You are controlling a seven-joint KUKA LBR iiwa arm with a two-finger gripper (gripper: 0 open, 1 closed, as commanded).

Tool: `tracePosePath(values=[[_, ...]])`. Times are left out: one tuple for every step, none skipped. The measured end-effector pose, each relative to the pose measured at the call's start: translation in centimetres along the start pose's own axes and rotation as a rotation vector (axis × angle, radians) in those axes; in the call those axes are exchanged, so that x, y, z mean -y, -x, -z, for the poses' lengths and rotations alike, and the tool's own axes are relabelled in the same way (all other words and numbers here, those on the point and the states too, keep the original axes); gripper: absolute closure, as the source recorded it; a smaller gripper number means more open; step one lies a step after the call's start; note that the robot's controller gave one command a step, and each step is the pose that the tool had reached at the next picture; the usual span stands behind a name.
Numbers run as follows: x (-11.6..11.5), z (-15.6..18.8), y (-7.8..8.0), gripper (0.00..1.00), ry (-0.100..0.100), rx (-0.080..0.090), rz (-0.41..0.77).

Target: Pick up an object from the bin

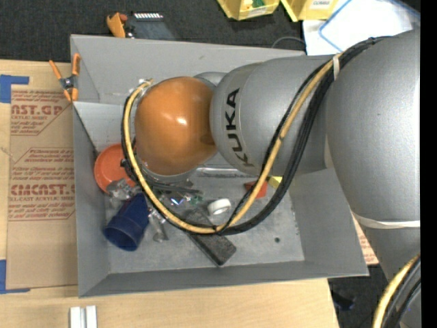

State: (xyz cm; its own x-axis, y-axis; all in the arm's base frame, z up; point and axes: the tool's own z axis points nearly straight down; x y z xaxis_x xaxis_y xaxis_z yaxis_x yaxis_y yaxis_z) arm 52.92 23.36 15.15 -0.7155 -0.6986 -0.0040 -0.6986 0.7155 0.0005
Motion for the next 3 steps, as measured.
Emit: tracePosePath(values=[[0.9, -8.0, 2.1, 0.0, -0.002, 0.006, 0.168], [1.5, -8.2, 3.2, 1.0, -0.003, 0.011, 0.314], [1.5, -8.2, 3.2, 1.0, -0.002, 0.011, 0.313]])
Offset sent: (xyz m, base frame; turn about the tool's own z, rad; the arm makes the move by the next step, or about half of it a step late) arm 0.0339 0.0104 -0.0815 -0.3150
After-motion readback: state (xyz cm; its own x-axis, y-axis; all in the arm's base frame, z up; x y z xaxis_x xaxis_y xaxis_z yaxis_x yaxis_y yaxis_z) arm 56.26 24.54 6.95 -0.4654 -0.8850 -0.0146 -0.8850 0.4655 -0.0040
